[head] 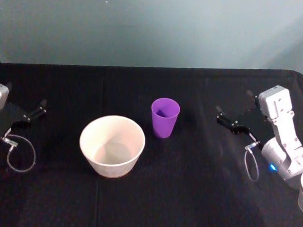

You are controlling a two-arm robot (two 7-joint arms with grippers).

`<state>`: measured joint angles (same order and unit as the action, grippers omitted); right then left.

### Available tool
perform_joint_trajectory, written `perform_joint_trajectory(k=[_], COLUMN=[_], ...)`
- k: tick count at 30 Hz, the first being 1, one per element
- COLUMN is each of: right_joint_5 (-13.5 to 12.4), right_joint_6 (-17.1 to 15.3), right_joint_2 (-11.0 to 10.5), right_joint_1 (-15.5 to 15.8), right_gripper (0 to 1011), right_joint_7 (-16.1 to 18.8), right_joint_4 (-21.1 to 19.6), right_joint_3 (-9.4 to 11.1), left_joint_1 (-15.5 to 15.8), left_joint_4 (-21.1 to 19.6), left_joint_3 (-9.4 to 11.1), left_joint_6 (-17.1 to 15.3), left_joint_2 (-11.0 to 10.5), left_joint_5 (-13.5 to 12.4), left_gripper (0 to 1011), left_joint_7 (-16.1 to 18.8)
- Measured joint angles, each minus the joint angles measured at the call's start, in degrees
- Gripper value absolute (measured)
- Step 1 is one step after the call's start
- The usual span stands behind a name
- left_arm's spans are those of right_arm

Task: Pick up the cup and pour the mung beans from the cup into the bowl.

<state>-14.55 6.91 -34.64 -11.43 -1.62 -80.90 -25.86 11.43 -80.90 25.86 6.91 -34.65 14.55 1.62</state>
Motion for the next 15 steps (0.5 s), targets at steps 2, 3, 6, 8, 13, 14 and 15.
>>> perform_joint_trajectory(k=[2, 3, 6, 8, 13, 14, 15], right_joint_5=[0.0, 0.0, 0.0, 0.0, 0.0, 0.0, 0.0], right_joint_6=[0.0, 0.0, 0.0, 0.0, 0.0, 0.0, 0.0], right_joint_2=[0.0, 0.0, 0.0, 0.0, 0.0, 0.0, 0.0], right_joint_1=[0.0, 0.0, 0.0, 0.0, 0.0, 0.0, 0.0], right_gripper=[1003, 1003, 1003, 1003, 1003, 1003, 1003], right_joint_7=[0.0, 0.0, 0.0, 0.0, 0.0, 0.0, 0.0], right_joint_4=[0.0, 0.0, 0.0, 0.0, 0.0, 0.0, 0.0], right_joint_3=[0.0, 0.0, 0.0, 0.0, 0.0, 0.0, 0.0], left_joint_1=[0.0, 0.0, 0.0, 0.0, 0.0, 0.0, 0.0], left_joint_4=[0.0, 0.0, 0.0, 0.0, 0.0, 0.0, 0.0], left_joint_3=[0.0, 0.0, 0.0, 0.0, 0.0, 0.0, 0.0], left_joint_6=[0.0, 0.0, 0.0, 0.0, 0.0, 0.0, 0.0], left_joint_2=[0.0, 0.0, 0.0, 0.0, 0.0, 0.0, 0.0], left_joint_5=[0.0, 0.0, 0.0, 0.0, 0.0, 0.0, 0.0], left_gripper=[1011, 1011, 1011, 1011, 1012, 1011, 1011], left_joint_7=[0.0, 0.0, 0.0, 0.0, 0.0, 0.0, 0.0])
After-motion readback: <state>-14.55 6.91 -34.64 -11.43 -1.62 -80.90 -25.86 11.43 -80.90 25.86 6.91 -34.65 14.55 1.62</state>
